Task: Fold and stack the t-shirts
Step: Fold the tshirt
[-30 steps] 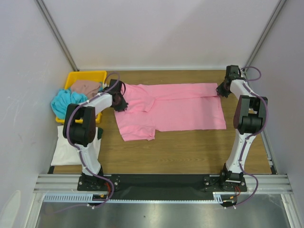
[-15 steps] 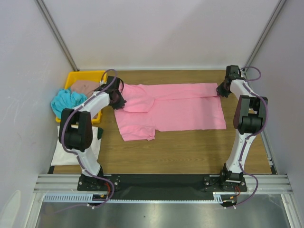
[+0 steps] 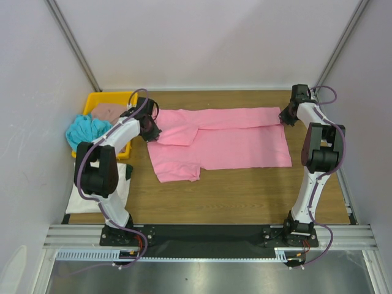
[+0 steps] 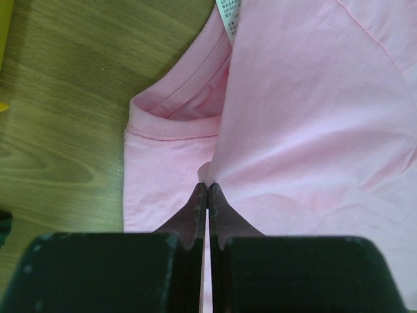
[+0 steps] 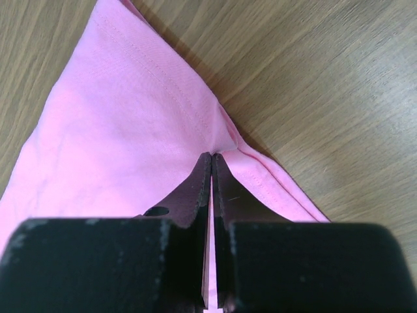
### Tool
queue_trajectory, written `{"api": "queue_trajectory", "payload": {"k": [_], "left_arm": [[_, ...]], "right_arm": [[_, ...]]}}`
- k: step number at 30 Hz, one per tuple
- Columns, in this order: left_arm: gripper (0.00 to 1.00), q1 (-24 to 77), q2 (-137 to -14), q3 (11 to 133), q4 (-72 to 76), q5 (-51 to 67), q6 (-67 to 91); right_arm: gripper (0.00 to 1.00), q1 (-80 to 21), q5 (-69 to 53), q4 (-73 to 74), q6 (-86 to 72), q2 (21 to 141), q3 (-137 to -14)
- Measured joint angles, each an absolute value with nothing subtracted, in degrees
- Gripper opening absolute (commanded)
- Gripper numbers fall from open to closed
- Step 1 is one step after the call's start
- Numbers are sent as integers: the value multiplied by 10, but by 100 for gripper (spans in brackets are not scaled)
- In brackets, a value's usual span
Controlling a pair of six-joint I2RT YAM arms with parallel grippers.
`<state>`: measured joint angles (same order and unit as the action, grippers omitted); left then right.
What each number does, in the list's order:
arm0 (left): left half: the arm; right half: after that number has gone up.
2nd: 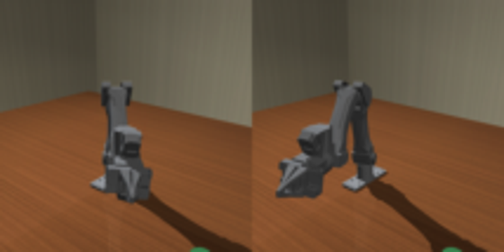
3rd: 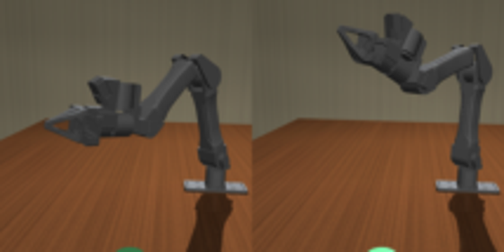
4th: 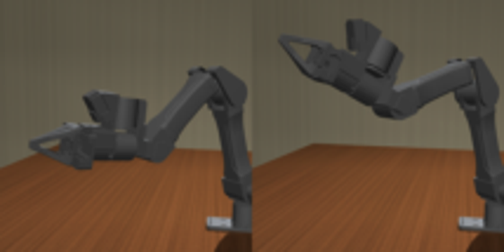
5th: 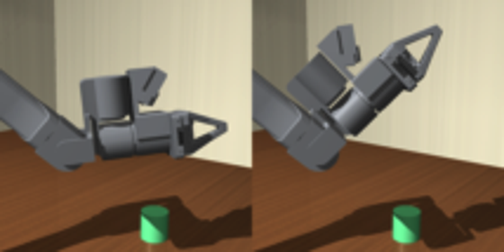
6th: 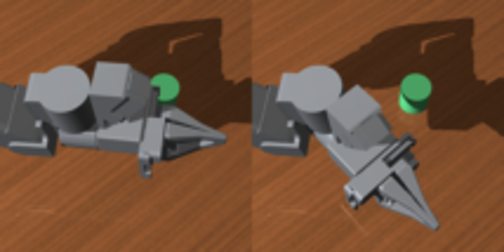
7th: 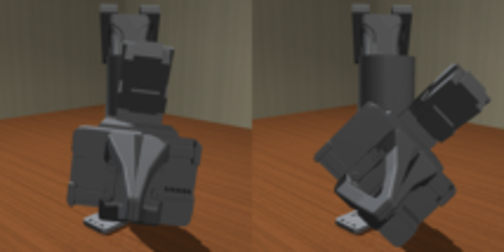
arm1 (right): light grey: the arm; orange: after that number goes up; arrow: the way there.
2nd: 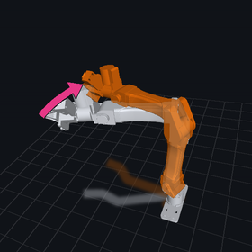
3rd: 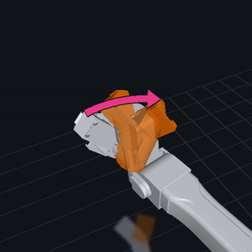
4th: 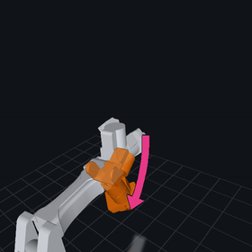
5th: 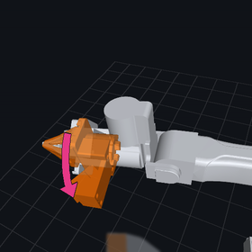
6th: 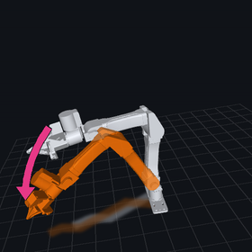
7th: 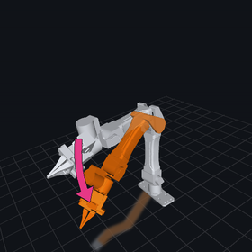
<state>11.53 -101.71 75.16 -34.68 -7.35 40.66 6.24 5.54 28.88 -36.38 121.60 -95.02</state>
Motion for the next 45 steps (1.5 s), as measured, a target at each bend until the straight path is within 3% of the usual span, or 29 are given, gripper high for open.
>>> {"api": "queue_trajectory", "payload": {"k": [11,14,16,24,27,35,45], "left_arm": [[2,115,-1019,751,-352,-70,411],[8,115,-1027,751,-351,-69,411],[19,115,-1034,752,-352,-68,410],[60,115,-1042,807,-370,-69,387],[68,115,-1039,836,-363,-68,372],[71,133,-1049,905,-297,-52,345],[71,160,-1221,1009,-185,-37,384]], "right_arm": [[0,63,51,290,-362,1216,-950],[18,63,47,295,-358,1216,-950],[36,64,41,302,-353,1216,-951],[62,66,-24,329,-319,1216,-970],[69,63,-55,325,-302,1209,-976],[77,22,-127,253,-274,1173,-976],[77,-2,-124,190,-307,1273,-1035]]}}
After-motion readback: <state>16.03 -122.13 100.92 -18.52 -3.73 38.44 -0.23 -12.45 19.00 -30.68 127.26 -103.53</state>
